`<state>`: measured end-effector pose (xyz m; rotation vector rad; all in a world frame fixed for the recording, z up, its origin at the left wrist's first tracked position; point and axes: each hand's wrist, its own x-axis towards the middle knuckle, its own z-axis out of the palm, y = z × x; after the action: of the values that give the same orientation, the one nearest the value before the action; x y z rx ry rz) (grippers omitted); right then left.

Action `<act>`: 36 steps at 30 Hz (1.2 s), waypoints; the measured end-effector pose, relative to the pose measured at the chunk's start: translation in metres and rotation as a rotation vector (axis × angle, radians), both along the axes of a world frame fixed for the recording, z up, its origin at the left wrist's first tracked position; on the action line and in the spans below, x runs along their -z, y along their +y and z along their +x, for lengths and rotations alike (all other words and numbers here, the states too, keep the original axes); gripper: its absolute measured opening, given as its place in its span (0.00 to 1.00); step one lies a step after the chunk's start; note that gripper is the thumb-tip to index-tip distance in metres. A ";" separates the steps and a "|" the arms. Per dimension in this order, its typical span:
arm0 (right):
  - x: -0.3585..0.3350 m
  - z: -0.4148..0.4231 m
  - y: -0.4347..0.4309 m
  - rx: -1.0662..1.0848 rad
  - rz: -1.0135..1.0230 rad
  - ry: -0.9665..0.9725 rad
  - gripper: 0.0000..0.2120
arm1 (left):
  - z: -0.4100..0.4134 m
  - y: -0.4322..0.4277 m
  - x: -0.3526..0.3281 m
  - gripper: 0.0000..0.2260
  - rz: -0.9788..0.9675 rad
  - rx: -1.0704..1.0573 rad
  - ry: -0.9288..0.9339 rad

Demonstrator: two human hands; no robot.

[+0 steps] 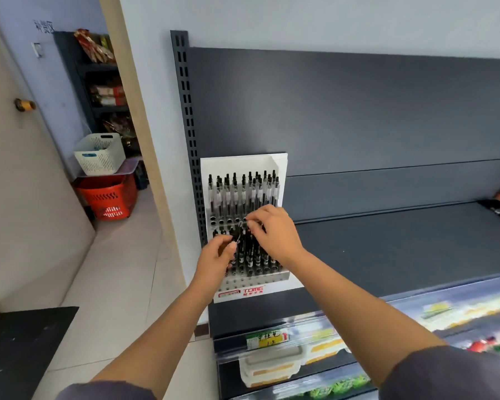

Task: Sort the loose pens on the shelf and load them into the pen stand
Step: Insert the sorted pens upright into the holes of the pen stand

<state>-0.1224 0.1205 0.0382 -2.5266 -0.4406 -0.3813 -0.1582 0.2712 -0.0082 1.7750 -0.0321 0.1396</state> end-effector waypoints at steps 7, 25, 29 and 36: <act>-0.016 -0.011 0.013 -0.124 0.269 0.224 0.08 | 0.000 0.000 -0.004 0.07 0.018 0.022 -0.052; -0.007 -0.009 0.005 -0.033 -0.066 -0.015 0.08 | 0.004 0.007 -0.019 0.11 0.718 -0.178 -0.269; 0.006 -0.004 0.005 0.013 -0.174 -0.061 0.10 | 0.004 0.007 -0.016 0.12 0.774 -0.154 -0.263; 0.014 0.002 0.012 0.012 -0.257 -0.039 0.10 | 0.009 0.011 -0.011 0.13 0.752 -0.113 -0.223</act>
<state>-0.1199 0.1328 0.0238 -2.7754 -0.5187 -0.4011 -0.1489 0.2822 0.0032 2.5042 -0.1623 0.4524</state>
